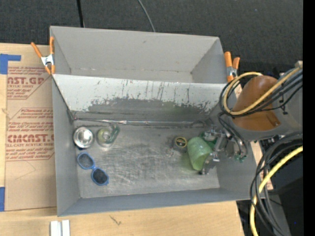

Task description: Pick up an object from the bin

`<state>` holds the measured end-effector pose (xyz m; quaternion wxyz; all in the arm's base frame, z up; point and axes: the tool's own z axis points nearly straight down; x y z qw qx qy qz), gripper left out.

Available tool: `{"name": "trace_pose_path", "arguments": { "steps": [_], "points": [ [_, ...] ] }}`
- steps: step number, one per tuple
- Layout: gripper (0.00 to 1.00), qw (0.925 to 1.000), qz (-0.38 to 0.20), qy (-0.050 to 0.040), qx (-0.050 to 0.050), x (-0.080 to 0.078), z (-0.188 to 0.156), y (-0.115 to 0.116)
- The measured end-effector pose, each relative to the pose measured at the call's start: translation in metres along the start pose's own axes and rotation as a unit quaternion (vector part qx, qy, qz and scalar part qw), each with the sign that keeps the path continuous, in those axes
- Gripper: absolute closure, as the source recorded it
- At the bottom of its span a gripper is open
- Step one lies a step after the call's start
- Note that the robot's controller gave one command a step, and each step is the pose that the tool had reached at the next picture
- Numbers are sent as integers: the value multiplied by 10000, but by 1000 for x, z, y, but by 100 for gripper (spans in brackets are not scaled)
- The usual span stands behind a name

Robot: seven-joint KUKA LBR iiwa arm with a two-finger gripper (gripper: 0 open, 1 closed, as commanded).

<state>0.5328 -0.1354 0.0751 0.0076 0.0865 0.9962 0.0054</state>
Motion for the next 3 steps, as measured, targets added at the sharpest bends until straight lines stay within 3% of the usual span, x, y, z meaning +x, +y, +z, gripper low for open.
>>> {"name": "trace_pose_path", "arguments": {
  "steps": [1, 2, 3],
  "points": [
    [100, 9999, 23, -130, 37, -6, -5, -3],
    [100, 9999, -104, 16, 60, -17, -156, -8],
    [100, 9997, -226, 5, 61, -44, -286, 2]
  ]
}}
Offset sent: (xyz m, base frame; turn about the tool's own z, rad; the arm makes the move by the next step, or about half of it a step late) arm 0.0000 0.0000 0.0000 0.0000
